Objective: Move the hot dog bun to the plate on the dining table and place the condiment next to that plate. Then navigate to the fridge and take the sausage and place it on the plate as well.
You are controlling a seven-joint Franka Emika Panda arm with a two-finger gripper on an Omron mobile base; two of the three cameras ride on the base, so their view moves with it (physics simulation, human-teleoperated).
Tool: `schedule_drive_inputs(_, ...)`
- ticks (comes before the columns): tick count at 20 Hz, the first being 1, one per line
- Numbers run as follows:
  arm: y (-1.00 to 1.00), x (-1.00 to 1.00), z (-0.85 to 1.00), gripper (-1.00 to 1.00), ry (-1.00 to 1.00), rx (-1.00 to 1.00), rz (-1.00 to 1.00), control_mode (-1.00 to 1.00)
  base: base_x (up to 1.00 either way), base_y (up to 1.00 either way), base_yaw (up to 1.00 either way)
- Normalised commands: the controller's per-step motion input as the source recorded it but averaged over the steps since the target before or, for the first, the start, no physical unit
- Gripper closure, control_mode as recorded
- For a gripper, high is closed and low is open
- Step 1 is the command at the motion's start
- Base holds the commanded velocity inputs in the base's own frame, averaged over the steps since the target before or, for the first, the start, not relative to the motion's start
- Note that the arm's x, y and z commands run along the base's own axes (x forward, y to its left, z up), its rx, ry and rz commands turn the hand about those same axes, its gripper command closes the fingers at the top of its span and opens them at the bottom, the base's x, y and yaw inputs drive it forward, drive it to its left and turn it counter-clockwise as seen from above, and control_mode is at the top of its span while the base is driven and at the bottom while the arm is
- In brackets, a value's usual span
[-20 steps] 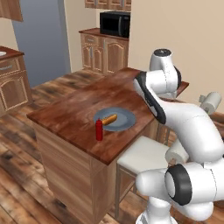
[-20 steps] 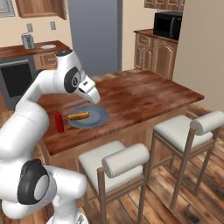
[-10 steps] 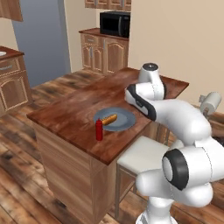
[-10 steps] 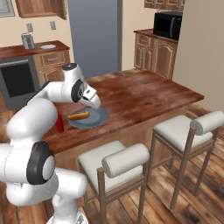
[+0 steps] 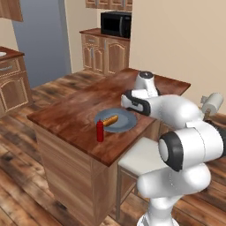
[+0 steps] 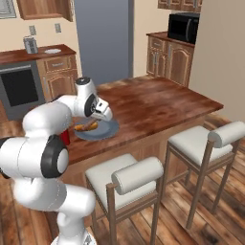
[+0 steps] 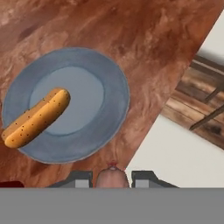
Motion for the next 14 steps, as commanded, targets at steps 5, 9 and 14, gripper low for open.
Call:
schedule_drive_inputs(5,0.0,0.21,-0.4,1.0,0.0,0.0,0.11,-1.0,0.0,0.0,0.0)
schedule_drive_inputs(9,0.0,0.28,-0.32,1.0,0.0,0.0,0.09,-1.0,0.0,0.0,0.0)
schedule_drive_inputs(14,0.0,0.38,-0.3,1.0,0.01,0.0,0.08,-1.0,0.0,0.0,0.0)
